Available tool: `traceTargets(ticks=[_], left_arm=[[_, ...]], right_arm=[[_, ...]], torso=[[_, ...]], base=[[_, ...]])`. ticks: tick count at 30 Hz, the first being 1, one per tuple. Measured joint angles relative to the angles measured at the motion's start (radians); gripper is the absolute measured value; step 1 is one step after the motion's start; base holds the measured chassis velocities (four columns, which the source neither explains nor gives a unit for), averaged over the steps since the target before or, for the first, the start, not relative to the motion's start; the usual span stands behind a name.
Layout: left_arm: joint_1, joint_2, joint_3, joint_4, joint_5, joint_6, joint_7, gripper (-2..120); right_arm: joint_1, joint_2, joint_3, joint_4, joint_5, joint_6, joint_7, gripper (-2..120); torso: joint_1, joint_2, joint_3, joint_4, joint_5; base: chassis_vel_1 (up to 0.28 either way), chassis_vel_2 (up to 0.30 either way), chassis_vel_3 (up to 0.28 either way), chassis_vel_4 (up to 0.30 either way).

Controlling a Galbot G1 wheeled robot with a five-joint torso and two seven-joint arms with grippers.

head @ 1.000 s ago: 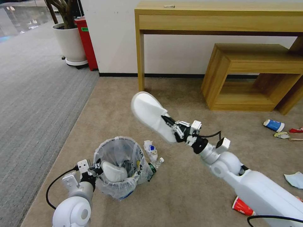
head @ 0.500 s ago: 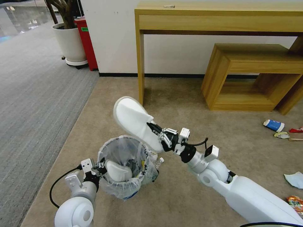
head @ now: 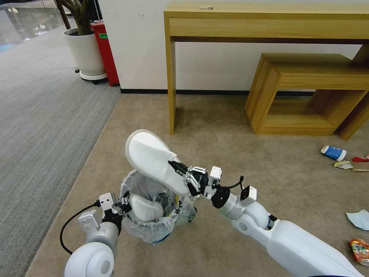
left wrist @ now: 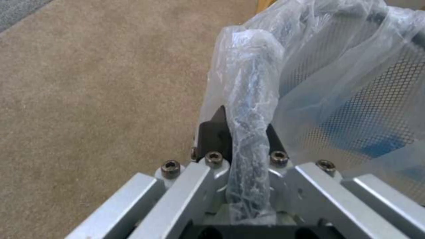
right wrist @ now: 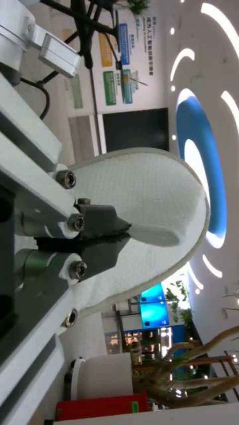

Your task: Pick up the trash bin and place the garbage on the floor into it.

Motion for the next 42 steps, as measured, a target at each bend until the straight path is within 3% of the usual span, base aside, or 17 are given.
traceTargets(ticks=[42], left_arm=[[0.033, -0.023, 0.037, -0.073, 0.024, 0.011, 0.009, 2]], right_arm=[[0.063, 0.100, -0.154, -0.175, -0.072, 0.052, -0.034, 0]], torso=[[0.000, 0.000, 0.000, 0.0000, 0.0000]], base=[[0.000, 0.000, 0.000, 0.000]])
